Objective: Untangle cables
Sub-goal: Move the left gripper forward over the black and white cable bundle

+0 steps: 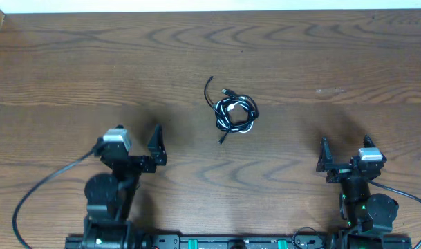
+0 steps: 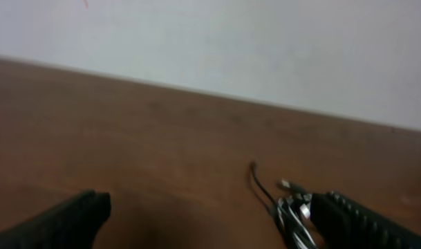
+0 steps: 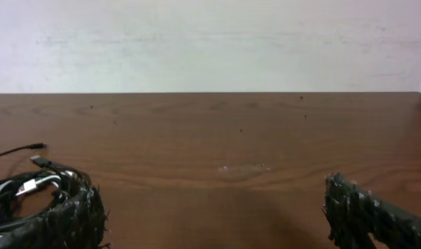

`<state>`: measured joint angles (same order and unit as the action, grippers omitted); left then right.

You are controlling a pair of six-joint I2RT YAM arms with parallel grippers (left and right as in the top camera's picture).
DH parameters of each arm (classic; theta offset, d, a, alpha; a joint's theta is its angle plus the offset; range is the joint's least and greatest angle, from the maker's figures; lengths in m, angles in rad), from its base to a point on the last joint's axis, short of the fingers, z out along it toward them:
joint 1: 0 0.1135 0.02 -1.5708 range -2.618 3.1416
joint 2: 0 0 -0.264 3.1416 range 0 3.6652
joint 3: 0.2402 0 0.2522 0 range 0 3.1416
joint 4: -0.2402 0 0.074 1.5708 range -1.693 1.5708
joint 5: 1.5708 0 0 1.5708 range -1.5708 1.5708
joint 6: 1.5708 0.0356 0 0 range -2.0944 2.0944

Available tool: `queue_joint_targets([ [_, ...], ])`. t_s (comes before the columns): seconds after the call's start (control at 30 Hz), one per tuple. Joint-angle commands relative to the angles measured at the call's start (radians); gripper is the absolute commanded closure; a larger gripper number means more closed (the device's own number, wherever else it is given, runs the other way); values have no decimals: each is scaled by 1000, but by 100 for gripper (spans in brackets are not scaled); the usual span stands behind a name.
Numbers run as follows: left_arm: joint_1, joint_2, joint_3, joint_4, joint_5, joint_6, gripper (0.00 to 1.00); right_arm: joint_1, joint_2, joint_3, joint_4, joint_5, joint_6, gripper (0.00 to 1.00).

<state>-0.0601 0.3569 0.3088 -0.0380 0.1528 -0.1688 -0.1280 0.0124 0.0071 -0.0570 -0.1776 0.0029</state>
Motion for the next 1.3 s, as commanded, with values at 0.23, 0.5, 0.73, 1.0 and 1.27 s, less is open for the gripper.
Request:
queue_joint_targets([
  [0.23, -2, 270, 220, -162, 243, -21, 0, -5, -6, -2, -6, 11, -11, 1],
  [0.5, -2, 367, 284, -345, 285, -37, 0, -5, -6, -2, -6, 11, -11, 1],
  [0.73, -2, 387, 285, -423, 285, -123, 0, -5, -6, -2, -6, 11, -11, 1],
  [1.0, -3, 387, 285, -437, 414, -164, 0, -5, -6, -2, -6, 11, -11, 1],
  [1.27, -5, 387, 285, -460, 420, -233, 0, -5, -6, -2, -6, 11, -11, 1],
])
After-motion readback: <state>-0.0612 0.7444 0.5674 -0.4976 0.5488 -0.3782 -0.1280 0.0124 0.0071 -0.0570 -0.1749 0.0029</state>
